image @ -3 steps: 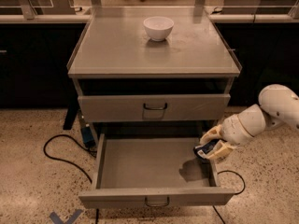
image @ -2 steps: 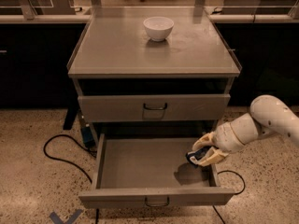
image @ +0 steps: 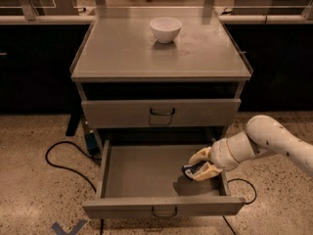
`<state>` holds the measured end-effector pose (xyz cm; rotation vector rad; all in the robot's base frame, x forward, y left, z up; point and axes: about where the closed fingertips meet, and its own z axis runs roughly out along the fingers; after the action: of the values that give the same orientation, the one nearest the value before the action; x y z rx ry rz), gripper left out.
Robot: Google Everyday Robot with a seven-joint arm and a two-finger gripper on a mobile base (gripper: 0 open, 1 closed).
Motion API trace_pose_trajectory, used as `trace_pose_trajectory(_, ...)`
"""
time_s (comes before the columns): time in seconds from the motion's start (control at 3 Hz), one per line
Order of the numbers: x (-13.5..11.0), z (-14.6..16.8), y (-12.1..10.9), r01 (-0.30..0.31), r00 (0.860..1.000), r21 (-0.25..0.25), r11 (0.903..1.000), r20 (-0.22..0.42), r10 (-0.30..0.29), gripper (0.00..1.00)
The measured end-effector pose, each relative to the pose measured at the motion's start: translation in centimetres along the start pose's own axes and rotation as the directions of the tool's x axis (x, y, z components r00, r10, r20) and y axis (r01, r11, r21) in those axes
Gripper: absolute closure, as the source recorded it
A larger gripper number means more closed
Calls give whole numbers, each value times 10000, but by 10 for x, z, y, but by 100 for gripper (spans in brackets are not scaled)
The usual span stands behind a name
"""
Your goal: Place rxbar blueberry into middle drawer
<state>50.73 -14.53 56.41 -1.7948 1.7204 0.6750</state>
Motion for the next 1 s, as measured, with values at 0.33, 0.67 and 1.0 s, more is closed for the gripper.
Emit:
trace_pose_trajectory(0.33,0,0,0,10,10000,4,10000,0,-10,100)
trace_pose_trajectory(0.67,13,6,-16,56,9986,537,9985,-521,-28,100)
trace_pose_trajectory(1.0,38,22,-20,-50,9821,1242,9922,-1864,283,100)
